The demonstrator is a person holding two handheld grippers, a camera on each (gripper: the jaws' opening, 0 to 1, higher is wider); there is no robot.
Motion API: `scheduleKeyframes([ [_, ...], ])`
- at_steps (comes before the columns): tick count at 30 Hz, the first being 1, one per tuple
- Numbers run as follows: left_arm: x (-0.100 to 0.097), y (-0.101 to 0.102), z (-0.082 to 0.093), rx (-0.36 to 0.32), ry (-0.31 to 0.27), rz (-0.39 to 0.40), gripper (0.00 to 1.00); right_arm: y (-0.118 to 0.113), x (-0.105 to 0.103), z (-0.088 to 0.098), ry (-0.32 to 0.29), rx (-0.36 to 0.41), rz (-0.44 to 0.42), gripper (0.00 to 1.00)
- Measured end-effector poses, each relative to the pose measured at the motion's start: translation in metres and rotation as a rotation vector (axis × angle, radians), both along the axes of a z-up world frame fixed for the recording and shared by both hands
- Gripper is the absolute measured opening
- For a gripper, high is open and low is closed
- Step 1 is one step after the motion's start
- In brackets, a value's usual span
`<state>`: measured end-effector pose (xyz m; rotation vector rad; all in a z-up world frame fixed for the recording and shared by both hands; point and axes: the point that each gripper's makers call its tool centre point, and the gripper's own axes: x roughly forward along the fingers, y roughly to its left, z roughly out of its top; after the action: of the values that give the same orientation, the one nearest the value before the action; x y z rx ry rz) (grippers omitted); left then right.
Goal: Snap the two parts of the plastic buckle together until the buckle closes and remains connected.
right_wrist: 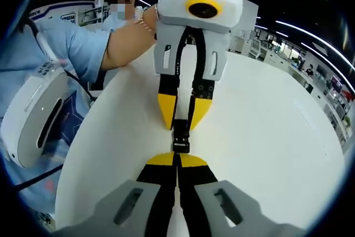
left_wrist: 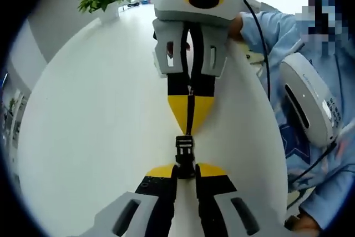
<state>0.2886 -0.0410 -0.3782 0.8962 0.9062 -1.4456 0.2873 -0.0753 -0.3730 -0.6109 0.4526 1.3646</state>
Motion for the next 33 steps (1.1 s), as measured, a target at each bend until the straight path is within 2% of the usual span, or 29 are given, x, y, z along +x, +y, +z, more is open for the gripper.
scheduleKeyframes([
  [7,-0.0004,-0.0002,-0.0001,0.088,0.0,-0.014,0.12,0.0005,0.0014,0.0001,-0.005,-0.001,0.002,0.01],
  [12,-0.0002,0.0006,0.0001,0.122,-0.003,-0.018,0.12,0.0007,0.0021,-0.0002,-0.005,0.0,0.003,0.01],
  [24,0.0034,0.0004,-0.0001,0.166,0.027,0.039,0.1,0.0044,0.004,0.0,-0.015,0.008,0.0,0.01],
  [33,0.0021,0.001,-0.001,0.166,0.026,0.048,0.09,0.0044,0.0026,-0.0002,-0.015,0.011,0.004,0.01],
])
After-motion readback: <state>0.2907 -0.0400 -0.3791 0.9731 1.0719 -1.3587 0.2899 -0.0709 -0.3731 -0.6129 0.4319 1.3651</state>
